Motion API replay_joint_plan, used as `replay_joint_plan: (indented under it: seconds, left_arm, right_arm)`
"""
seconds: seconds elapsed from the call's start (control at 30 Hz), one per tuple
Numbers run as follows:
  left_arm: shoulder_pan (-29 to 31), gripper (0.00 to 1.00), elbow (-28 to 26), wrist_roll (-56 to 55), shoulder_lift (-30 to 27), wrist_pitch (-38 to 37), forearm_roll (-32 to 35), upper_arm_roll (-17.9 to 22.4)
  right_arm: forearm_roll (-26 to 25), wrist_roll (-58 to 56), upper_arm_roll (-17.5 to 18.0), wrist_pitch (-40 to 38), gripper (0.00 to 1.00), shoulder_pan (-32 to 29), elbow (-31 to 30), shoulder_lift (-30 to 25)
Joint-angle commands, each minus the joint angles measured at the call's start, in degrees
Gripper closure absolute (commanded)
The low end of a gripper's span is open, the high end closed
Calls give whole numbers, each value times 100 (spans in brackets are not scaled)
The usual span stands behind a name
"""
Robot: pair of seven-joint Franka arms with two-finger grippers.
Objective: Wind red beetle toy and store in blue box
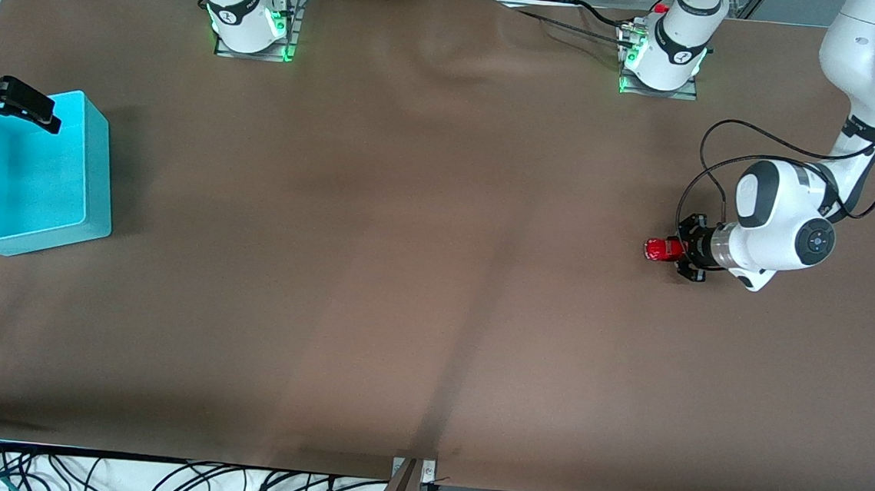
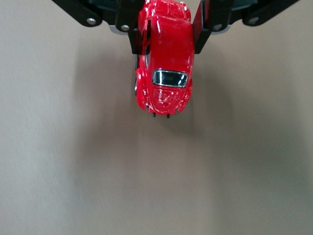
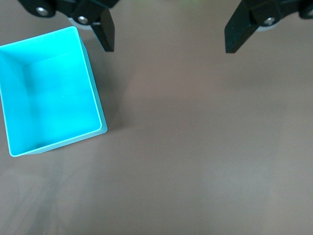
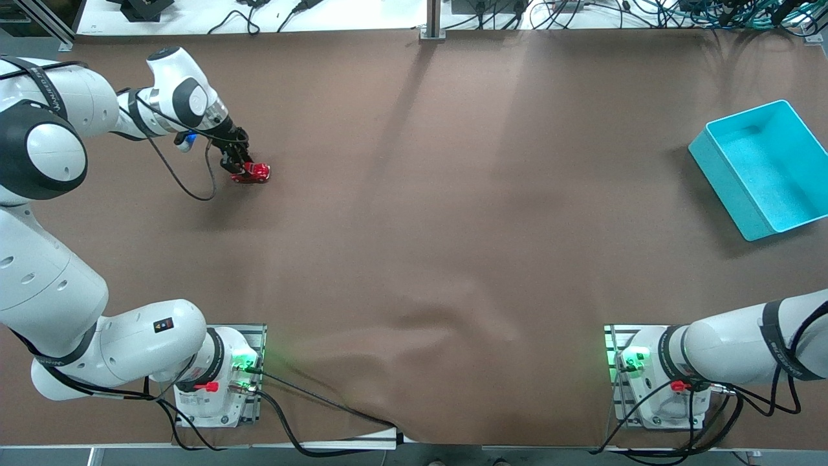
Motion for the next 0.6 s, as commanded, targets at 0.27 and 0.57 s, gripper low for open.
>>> replay_joint_plan:
  seconds: [0.27, 0.57]
  left_arm:
    - [-459, 100, 408, -1272, 73, -20, -122, -552]
    - [-680, 100, 645, -1299, 504, -2, -131, -552]
  right_arm:
    - [-32, 33, 23, -55, 0, -18, 143, 56]
    - [-32, 33, 23, -55, 0, -18, 152, 56]
